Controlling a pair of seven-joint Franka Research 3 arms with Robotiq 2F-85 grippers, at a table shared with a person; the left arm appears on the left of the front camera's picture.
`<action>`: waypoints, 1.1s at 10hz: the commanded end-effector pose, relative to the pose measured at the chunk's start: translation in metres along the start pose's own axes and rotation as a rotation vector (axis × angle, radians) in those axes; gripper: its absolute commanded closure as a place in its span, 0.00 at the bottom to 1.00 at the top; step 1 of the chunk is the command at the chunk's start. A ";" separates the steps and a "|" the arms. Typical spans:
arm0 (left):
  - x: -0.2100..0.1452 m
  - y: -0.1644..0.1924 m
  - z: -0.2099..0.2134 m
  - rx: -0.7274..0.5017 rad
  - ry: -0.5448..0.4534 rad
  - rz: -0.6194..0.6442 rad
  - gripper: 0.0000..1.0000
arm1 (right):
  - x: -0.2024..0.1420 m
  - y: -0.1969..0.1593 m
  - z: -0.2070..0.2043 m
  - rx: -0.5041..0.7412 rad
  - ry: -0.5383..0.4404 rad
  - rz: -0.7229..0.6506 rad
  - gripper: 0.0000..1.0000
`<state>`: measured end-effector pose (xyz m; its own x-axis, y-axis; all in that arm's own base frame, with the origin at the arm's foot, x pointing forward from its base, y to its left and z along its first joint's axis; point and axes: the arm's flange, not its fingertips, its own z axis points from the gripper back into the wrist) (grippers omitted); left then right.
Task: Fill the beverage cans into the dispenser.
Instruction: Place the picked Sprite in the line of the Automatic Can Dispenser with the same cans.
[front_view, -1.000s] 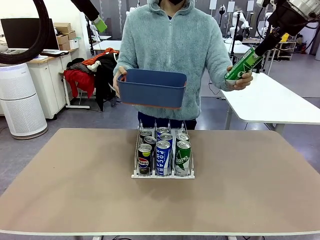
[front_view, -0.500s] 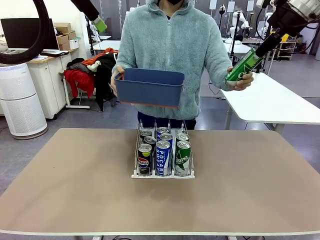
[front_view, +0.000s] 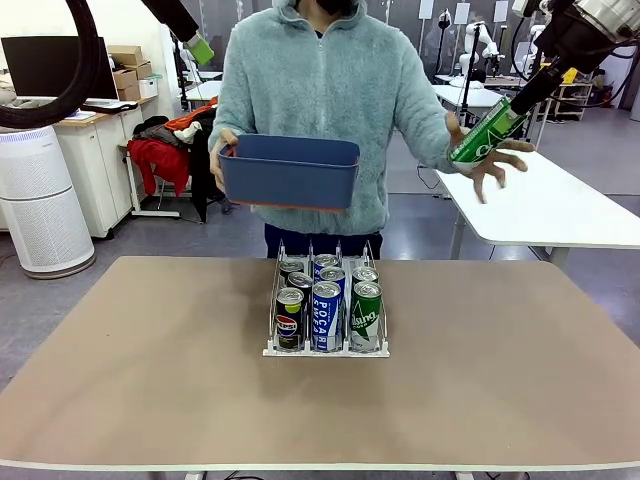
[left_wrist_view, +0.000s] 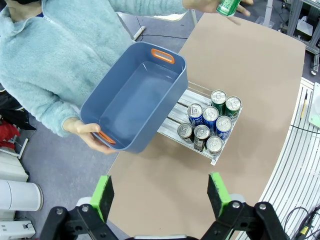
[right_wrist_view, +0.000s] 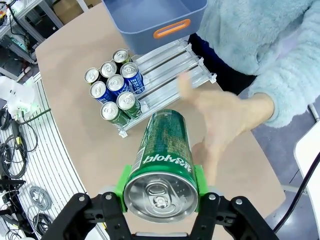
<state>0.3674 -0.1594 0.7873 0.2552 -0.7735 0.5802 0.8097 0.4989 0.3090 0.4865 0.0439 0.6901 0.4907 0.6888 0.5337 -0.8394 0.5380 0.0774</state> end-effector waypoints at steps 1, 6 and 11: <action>0.000 0.000 0.000 0.002 -0.003 -0.001 0.00 | 0.000 0.002 0.001 0.000 0.007 0.016 0.56; 0.000 0.000 0.000 0.002 -0.003 -0.001 0.00 | 0.000 0.002 0.001 0.000 0.007 0.016 0.56; 0.000 0.000 0.000 0.002 -0.003 -0.001 0.00 | 0.000 0.015 -0.007 -0.023 0.019 -0.036 0.42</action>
<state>0.3674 -0.1594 0.7873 0.2552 -0.7735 0.5802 0.8097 0.4989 0.3090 0.4858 0.0459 0.6880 0.4989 0.6873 0.5279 -0.8358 0.5428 0.0832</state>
